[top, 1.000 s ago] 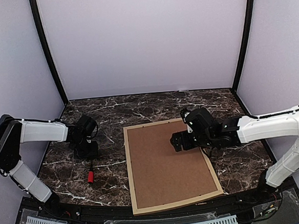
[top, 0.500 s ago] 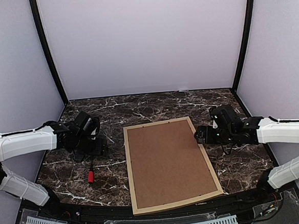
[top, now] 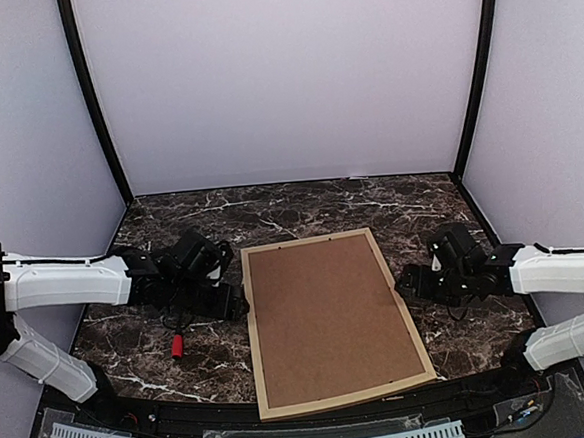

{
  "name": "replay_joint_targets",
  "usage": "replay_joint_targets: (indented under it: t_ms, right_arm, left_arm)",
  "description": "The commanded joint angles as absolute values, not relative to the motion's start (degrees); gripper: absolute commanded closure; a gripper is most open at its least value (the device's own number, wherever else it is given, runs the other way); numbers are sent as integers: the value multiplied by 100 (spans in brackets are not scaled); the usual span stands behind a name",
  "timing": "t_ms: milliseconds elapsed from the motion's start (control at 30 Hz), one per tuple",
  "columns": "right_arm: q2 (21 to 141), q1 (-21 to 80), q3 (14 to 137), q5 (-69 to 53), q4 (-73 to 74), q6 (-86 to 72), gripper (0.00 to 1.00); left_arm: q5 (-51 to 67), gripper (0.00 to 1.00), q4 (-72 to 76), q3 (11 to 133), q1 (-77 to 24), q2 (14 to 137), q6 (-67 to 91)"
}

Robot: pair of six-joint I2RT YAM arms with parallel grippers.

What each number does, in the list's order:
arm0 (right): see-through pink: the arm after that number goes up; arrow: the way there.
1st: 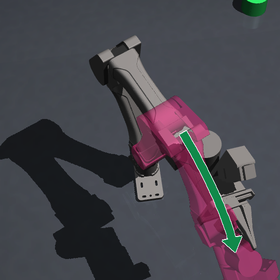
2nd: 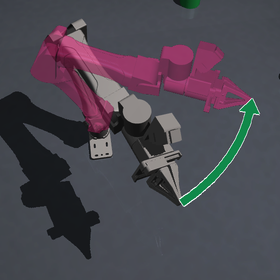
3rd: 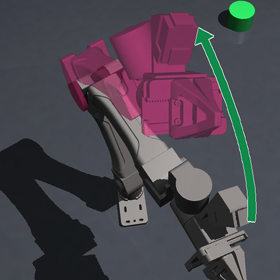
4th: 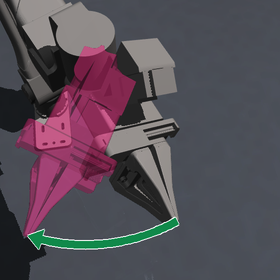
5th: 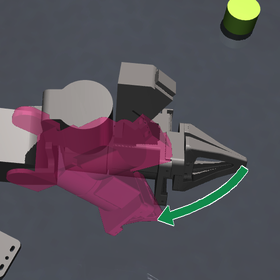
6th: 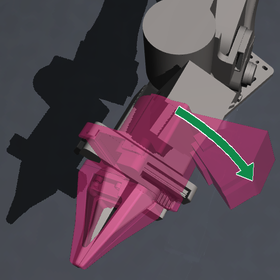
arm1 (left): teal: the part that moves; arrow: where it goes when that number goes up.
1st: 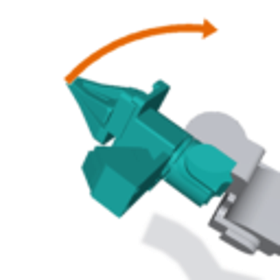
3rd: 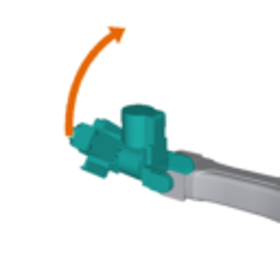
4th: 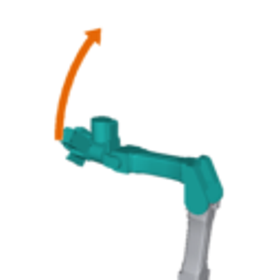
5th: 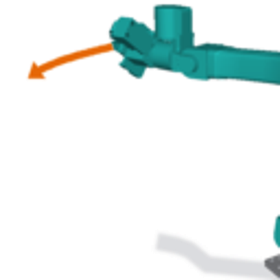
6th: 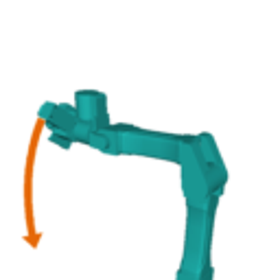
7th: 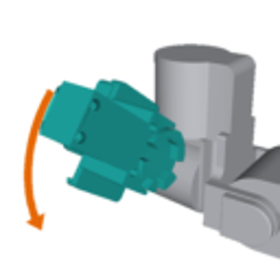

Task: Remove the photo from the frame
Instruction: Rotate the photo frame at the center of the board.

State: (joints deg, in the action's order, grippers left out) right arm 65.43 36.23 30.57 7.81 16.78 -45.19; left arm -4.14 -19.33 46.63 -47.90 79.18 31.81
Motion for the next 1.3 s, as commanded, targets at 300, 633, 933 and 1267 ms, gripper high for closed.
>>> replay_joint_targets:
  t_ms: [300, 633, 933, 1267]
  right_arm:
    - [5991, 3576, 2127, -351, 851, -5076, 1]
    - [6023, 3575, 1911, -845, 566, -5153, 2]
    - [5979, 3673, 1627, -1734, -303, -5554, 6]
    - [6308, 4209, 1648, -1848, -996, -6045, 7]
  left_arm:
    - [579, 32, -582, 4475, -5103, 8758, 3837]
    - [819, 36, -70, 4688, -5124, 9450, 3895]
    - [679, 39, -68, 5166, -5114, 9930, 3771]
    - [751, 39, -28, 6184, -4655, 10879, 3106]
